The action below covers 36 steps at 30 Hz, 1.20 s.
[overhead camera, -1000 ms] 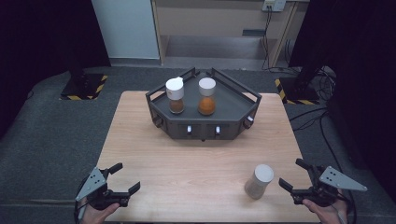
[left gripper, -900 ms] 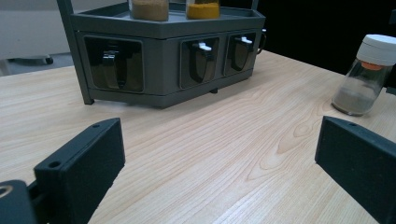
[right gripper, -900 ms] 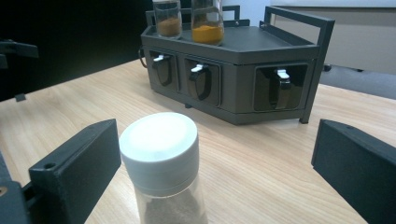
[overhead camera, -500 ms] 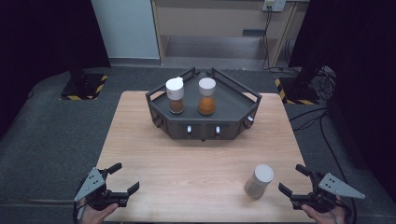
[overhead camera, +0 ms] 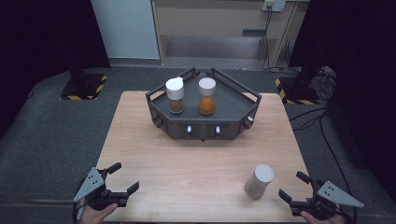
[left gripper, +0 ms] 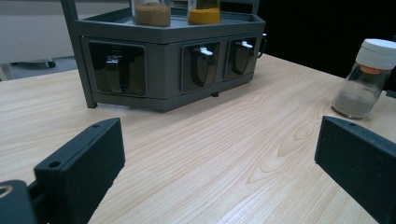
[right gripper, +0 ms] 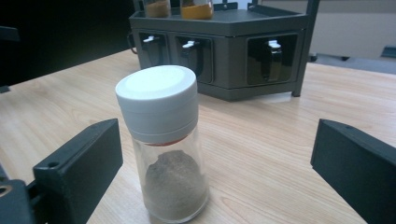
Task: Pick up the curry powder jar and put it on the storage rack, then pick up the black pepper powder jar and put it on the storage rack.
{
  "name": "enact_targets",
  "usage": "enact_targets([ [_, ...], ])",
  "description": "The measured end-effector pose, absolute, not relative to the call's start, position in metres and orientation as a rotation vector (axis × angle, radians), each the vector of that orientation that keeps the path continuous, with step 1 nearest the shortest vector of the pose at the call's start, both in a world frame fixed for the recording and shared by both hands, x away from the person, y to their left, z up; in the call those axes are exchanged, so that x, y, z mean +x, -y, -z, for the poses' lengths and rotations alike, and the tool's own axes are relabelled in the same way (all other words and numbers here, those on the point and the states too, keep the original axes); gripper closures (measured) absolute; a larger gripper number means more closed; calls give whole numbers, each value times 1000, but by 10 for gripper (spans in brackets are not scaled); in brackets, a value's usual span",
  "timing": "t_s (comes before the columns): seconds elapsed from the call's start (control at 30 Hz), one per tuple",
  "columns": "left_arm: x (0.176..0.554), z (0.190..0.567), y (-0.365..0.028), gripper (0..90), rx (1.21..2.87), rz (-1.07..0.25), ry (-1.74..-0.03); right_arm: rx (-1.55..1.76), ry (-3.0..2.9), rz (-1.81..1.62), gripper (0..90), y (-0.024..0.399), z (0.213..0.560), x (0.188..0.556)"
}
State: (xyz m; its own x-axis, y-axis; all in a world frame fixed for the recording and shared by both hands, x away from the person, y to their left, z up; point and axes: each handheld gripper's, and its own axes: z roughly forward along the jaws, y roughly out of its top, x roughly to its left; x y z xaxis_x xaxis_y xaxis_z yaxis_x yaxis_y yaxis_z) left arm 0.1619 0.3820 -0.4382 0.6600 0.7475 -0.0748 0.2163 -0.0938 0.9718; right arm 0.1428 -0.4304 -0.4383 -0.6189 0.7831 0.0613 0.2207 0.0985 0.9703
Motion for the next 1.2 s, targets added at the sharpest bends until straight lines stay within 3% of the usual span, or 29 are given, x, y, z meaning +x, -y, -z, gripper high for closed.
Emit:
enact_targets([
  [1.2,163,438,-382,8,1644,-531,-791,1020,-1883,-1558,33,432,443,142],
])
